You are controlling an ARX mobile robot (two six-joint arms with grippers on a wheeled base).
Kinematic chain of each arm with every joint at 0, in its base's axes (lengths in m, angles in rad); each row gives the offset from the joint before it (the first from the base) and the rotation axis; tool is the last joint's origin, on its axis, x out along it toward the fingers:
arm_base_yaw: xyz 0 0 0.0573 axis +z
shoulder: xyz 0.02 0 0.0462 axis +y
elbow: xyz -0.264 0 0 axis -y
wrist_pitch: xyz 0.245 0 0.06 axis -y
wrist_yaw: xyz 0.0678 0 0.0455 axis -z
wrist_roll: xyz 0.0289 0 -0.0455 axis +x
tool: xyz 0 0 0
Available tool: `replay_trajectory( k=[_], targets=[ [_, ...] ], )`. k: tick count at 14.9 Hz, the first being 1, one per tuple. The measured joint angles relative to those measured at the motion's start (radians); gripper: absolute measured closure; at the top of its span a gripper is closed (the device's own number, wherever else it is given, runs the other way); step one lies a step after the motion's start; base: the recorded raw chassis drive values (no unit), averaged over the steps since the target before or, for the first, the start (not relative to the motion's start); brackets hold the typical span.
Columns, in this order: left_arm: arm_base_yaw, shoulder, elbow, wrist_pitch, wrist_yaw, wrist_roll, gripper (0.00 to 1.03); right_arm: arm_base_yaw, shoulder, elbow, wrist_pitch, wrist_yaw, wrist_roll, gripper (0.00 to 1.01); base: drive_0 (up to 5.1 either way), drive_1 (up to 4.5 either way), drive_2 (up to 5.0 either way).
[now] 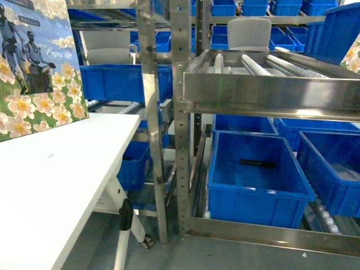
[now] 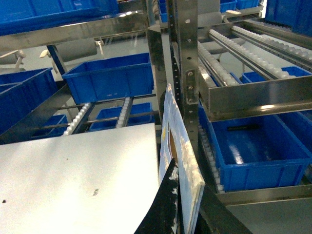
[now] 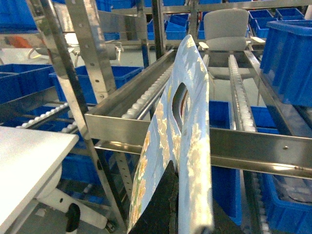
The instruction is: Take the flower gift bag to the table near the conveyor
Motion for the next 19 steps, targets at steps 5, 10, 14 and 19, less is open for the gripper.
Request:
replay_trajectory(
  k=[5,10,14,19],
  targets=[
    [0.0,0.0,0.0,0.0,0.0,0.0,1.01,0.0,0.001,0.0,-0.001,0.0,0.003,0.99,-5.0,2.56,2.2],
    [0.0,0.0,0.0,0.001,0.0,0.0,1.01,0.0,0.0,0.0,0.001,0.0,0.003,0.99,-4.7,3.72,1.2],
    [0.0,0.0,0.0,0.002,0.001,0.0,1.01,0.0,0.0,0.0,0.002,0.0,0.003,0.99,-4.6,3.99,0.8],
    [0.0,0.0,0.0,0.002,0.0,0.0,1.01,0.0,0.0,0.0,0.002,0.0,0.003,0.99,-4.8,3.64,0.9]
  ],
)
